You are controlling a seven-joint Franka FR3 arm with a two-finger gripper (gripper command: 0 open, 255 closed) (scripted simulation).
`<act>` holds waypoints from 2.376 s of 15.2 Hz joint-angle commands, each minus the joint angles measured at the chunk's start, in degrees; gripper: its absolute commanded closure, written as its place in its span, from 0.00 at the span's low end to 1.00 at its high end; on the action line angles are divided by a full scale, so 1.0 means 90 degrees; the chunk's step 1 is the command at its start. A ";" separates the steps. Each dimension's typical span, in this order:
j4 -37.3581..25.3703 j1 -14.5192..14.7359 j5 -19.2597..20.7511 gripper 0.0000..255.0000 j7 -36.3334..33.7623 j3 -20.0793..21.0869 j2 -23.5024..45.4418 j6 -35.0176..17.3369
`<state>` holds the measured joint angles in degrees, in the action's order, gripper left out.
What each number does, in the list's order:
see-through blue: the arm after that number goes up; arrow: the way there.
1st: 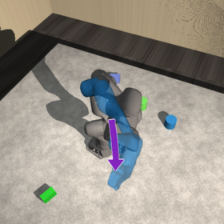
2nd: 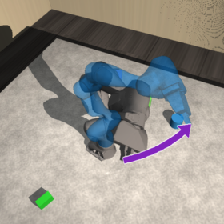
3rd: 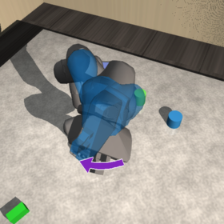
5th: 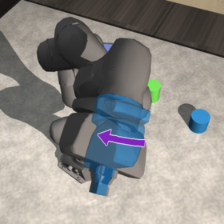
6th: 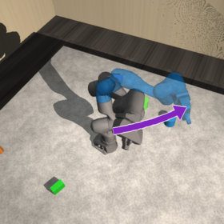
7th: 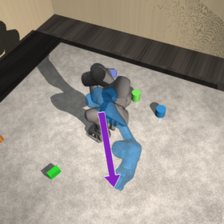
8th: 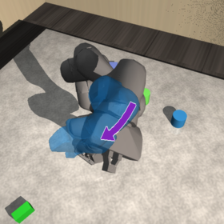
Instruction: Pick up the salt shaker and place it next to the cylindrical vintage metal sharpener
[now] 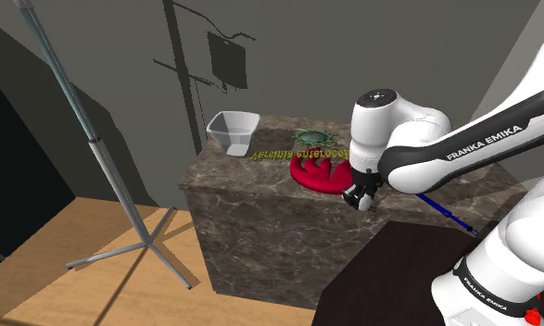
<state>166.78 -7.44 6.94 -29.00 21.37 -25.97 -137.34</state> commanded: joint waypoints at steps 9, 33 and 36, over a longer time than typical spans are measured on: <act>-0.0358 0.0265 -0.0289 1.00 0.0432 -0.0283 -0.0913 0.1233; -0.1849 0.0349 -0.0338 1.00 0.1003 -0.0665 -0.1893 0.3645; -0.2082 0.0338 -0.0325 1.00 0.1057 -0.0697 -0.1926 0.3907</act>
<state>148.60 -4.32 3.90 -19.78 15.32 -43.10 -102.92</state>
